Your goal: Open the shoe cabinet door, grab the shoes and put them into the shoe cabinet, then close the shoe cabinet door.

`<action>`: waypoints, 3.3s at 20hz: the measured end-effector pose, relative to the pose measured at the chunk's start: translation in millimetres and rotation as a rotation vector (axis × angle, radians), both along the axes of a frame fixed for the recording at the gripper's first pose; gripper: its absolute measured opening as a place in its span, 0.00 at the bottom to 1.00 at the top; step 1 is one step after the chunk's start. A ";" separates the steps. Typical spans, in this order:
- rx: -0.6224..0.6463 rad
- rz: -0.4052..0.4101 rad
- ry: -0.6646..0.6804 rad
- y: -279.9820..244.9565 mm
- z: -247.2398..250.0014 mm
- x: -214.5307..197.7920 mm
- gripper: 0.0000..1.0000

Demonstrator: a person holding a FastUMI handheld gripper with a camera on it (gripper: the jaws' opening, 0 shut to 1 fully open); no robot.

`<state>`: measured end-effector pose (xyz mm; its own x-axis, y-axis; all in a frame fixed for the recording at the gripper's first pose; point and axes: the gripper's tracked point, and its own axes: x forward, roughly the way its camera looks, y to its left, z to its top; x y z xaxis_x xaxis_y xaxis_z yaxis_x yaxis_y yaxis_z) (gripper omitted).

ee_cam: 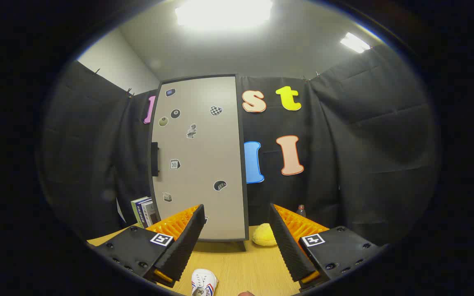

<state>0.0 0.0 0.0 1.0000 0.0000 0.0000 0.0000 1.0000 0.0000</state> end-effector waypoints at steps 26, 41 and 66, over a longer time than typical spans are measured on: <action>-0.030 0.051 -0.018 24.1 9.7 -1.5 0.98; -0.020 0.228 -0.015 178.2 66.5 120.8 0.98; -0.054 0.258 0.165 320.4 9.4 301.4 0.63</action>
